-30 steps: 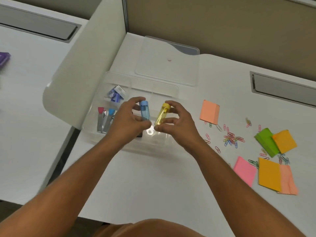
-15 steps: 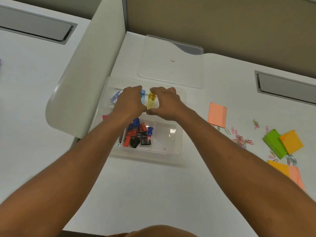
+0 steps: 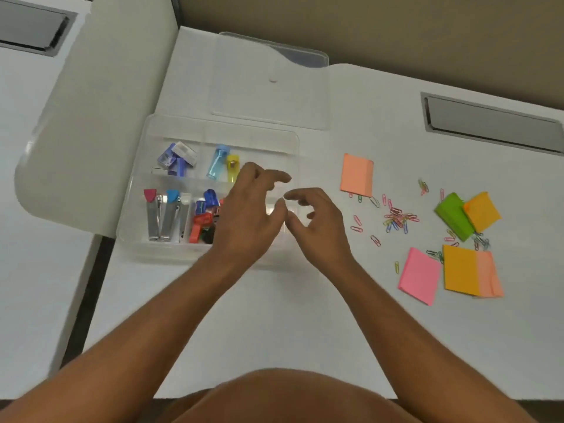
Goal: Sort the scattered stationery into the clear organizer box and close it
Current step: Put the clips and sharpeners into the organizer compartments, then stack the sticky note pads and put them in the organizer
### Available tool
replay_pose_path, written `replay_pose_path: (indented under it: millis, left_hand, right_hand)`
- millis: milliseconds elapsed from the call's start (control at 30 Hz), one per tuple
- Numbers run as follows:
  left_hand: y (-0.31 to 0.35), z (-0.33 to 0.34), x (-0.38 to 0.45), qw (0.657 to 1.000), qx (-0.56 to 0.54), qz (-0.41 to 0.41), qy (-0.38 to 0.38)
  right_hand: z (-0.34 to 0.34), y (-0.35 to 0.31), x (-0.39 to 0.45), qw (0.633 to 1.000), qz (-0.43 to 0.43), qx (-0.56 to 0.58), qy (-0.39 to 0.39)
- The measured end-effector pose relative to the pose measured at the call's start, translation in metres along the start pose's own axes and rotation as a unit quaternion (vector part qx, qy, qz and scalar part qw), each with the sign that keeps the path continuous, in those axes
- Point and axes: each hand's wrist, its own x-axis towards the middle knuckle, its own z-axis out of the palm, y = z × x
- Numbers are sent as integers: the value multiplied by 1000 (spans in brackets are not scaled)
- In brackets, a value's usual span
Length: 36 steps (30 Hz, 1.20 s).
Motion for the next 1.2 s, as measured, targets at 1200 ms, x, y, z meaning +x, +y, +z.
replay_pose_path:
  millis: [1200]
  left_hand:
    - [166,258,-78,942,-173,-171,-230]
  right_hand:
    - [-278,199,-80,971,71,214,-83]
